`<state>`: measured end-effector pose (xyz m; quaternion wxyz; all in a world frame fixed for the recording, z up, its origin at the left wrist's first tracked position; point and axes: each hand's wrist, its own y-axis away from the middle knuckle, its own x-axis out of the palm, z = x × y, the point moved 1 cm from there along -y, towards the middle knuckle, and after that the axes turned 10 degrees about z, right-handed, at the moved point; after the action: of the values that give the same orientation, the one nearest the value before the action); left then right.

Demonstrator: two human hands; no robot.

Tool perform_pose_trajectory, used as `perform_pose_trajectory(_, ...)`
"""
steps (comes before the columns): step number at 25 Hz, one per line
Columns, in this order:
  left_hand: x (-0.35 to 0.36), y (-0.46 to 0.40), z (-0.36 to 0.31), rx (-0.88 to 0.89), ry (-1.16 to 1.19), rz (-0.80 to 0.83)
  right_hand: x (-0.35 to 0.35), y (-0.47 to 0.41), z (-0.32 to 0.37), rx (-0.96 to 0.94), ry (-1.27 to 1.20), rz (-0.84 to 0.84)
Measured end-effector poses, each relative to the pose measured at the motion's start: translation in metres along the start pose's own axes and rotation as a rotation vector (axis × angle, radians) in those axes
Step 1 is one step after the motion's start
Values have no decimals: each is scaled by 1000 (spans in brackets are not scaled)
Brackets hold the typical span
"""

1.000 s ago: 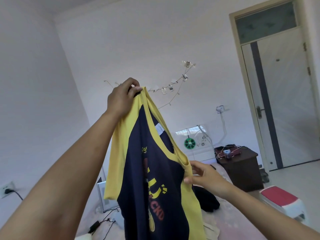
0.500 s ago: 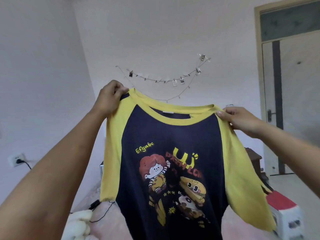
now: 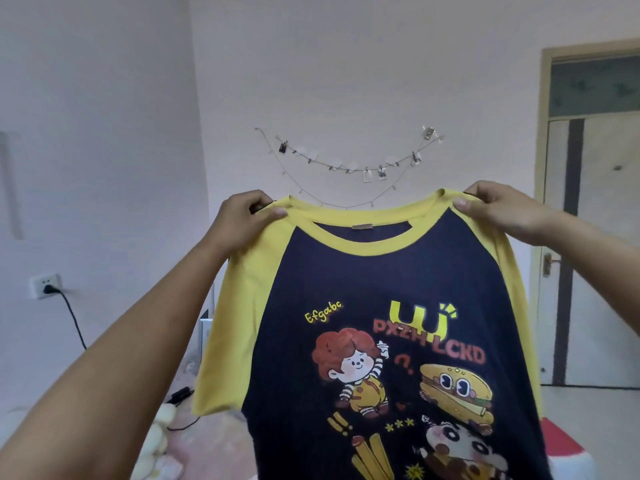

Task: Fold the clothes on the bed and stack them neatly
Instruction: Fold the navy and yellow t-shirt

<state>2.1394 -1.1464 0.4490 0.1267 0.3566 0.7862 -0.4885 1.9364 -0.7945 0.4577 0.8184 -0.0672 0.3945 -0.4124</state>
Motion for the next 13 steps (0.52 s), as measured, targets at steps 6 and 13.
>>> perform_pose_trajectory(6,9,7,-2,-42,-200,2,0,4,13,7,-3,83)
perform_pose_trajectory(13,13,10,-5,-41,-456,96,-12,12,7,-44,-13,-50)
